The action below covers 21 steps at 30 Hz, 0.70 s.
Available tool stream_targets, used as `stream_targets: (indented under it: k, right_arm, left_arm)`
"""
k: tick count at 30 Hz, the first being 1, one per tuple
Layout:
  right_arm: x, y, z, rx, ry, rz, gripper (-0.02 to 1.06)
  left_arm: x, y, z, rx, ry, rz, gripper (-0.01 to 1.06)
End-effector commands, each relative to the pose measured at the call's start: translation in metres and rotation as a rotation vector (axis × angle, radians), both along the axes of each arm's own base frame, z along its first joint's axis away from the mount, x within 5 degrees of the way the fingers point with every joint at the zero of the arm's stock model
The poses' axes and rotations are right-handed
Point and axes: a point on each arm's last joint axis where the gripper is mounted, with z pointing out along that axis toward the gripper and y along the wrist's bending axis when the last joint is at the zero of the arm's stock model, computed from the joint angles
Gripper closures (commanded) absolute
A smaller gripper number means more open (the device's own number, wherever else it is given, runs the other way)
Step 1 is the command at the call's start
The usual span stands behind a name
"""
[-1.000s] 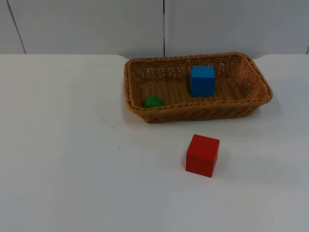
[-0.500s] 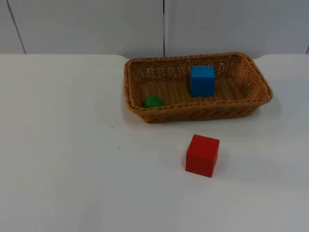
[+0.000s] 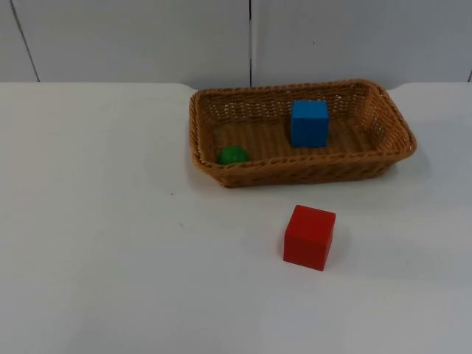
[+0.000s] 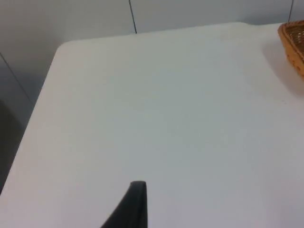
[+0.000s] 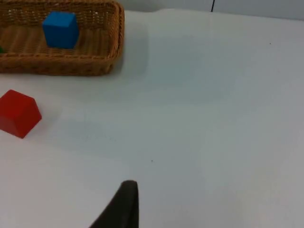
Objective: Place all geometric objects except the red cube into the basket.
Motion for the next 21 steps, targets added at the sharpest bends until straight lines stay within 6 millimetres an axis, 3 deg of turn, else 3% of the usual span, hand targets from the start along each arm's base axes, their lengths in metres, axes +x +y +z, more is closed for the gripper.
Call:
stream_targets:
  k: [1, 4, 21]
  right_arm:
    - [0.000, 0.000, 0.001, -0.001, -0.021, -0.006, -0.01]
    - [0.000, 0.000, 0.001, -0.001, -0.021, -0.006, -0.01]
    - [0.000, 0.001, 0.001, 0.015, -0.021, -0.004, -0.01]
  left_arm:
    - [0.003, 0.001, -0.005, -0.008, 0.007, 0.005, 0.02]
    - [0.008, 0.000, -0.015, -0.052, 0.035, 0.022, 0.02]
    - [0.008, 0.001, -0.015, -0.056, 0.039, 0.020, 0.02]
